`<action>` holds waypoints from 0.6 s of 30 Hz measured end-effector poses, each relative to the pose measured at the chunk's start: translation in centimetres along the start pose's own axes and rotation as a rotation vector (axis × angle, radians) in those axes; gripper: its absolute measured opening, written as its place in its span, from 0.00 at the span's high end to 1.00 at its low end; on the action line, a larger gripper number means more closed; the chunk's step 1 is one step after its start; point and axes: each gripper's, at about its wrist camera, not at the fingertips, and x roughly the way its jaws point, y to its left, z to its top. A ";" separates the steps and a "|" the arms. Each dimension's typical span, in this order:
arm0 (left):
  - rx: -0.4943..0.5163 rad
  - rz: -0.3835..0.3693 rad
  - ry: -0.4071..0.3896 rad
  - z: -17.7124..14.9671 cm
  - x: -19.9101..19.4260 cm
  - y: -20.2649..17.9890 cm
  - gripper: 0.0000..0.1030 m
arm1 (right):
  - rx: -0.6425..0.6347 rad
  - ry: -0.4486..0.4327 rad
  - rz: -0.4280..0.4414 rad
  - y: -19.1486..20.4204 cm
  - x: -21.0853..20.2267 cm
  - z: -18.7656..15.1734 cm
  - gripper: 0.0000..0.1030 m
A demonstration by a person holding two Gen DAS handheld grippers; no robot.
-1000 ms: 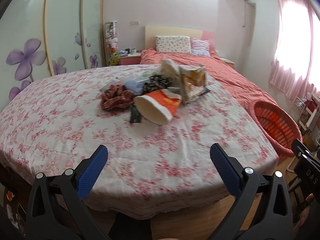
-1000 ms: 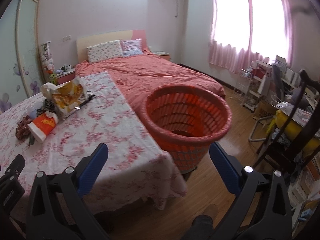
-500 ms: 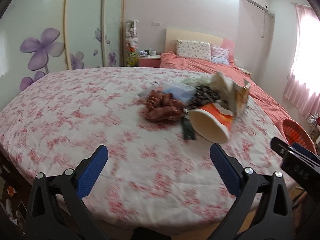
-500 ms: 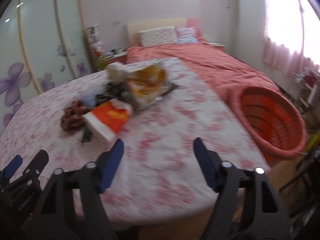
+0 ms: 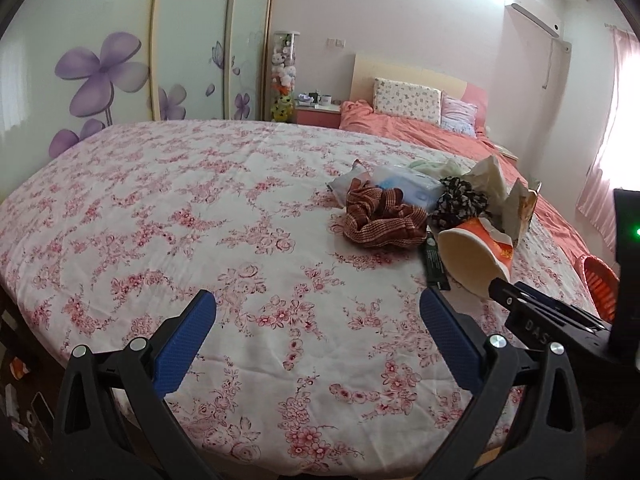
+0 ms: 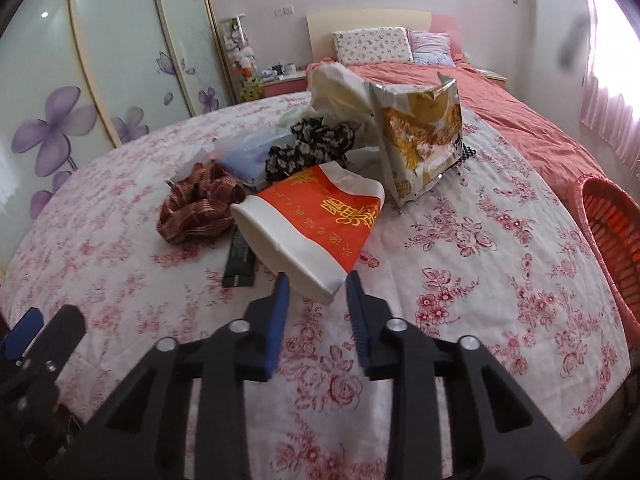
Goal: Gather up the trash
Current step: 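Reach the right tool to the white-and-orange paper cup and grasp it, then grasp the green tube with the left tool while the right tool holds the cup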
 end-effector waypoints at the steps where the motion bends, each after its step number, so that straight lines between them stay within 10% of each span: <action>1: -0.003 -0.005 0.004 0.0 0.0 0.0 0.03 | 0.004 0.001 -0.007 -0.1 0.1 0.1 0.80; 18: 0.008 -0.085 0.038 0.3 0.8 -0.7 0.07 | 0.039 -0.075 -0.045 -2.0 -0.4 1.0 0.94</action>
